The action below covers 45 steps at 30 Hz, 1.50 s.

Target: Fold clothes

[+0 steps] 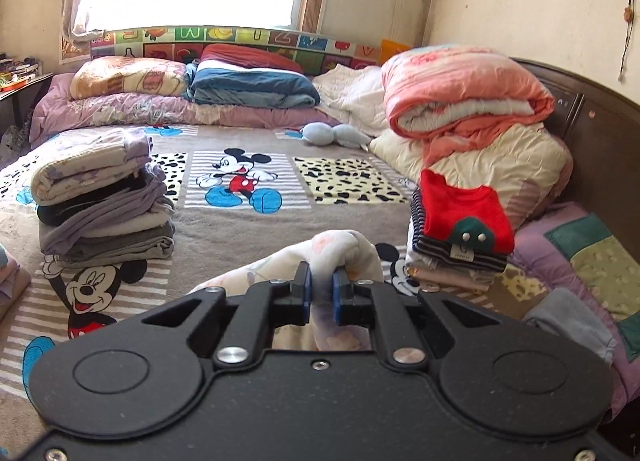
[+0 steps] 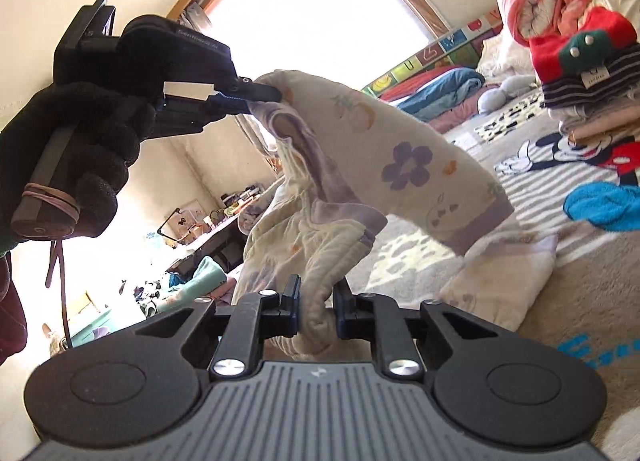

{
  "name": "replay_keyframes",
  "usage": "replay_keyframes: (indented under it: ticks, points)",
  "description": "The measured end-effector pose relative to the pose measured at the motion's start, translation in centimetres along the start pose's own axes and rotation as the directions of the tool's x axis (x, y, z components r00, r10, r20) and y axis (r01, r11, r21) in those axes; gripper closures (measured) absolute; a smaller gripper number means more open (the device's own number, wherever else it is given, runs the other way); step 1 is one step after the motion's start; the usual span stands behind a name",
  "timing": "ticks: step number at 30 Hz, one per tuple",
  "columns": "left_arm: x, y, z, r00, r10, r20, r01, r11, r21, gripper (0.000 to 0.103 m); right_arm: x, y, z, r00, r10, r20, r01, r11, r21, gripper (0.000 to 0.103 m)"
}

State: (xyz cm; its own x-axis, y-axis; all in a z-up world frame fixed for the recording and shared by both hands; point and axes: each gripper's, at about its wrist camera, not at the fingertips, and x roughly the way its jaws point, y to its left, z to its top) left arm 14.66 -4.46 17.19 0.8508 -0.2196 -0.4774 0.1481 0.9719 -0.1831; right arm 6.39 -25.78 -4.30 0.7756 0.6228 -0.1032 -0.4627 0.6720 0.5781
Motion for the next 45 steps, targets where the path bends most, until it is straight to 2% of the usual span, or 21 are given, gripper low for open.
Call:
replay_keyframes:
  ticks: [5, 12, 18, 21, 28, 32, 36, 40, 45]
  points:
    - [-4.0, 1.3, 1.4, 0.996, -0.068, 0.066, 0.074, 0.993, -0.089, 0.096, -2.8, 1.1, 2.4, 0.996, 0.006, 0.084, -0.001, 0.998, -0.059, 0.086]
    - [-8.8, 3.7, 2.2, 0.982, -0.138, 0.128, 0.162, 0.965, -0.207, 0.096, -6.0, 2.4, 7.9, 0.984, -0.012, 0.179, 0.041, 0.987, -0.156, 0.087]
    - [-12.2, 5.5, 2.3, 0.967, -0.19, 0.17, 0.232, 0.931, -0.281, 0.096, -6.4, 3.5, 14.1, 0.983, 0.003, 0.186, 0.05, 0.958, -0.281, 0.092]
    - [-13.3, 5.9, 2.0, 0.963, -0.196, 0.185, 0.244, 0.923, -0.296, 0.096, -6.8, 5.0, 16.5, 0.984, 0.014, 0.177, 0.051, 0.933, -0.356, 0.093]
    - [-15.2, 7.4, 1.7, 0.954, -0.204, 0.219, 0.27, 0.904, -0.332, 0.096, -5.9, 7.8, 19.5, 0.992, 0.016, 0.128, 0.045, 0.887, -0.459, 0.093]
    - [-15.0, 8.7, 1.8, 0.954, -0.2, 0.223, 0.271, 0.893, -0.36, 0.096, -5.6, 9.3, 20.0, 0.995, 0.017, 0.098, 0.036, 0.862, -0.505, 0.094]
    - [-13.2, 10.3, 2.0, 0.958, -0.194, 0.209, 0.265, 0.876, -0.403, 0.096, -3.7, 10.0, 20.9, 0.999, 0.008, 0.052, 0.021, 0.845, -0.534, 0.094]
    - [-10.5, 11.8, 2.8, 0.963, -0.191, 0.188, 0.257, 0.856, -0.448, 0.096, -0.4, 9.7, 21.5, 1.0, -0.022, 0.007, 0.022, 0.836, -0.549, 0.094]
    - [-5.8, 13.0, 5.4, 0.968, -0.183, 0.171, 0.242, 0.858, -0.454, 0.096, 4.7, 8.8, 23.2, 0.996, -0.087, -0.021, 0.058, 0.809, -0.585, 0.094]
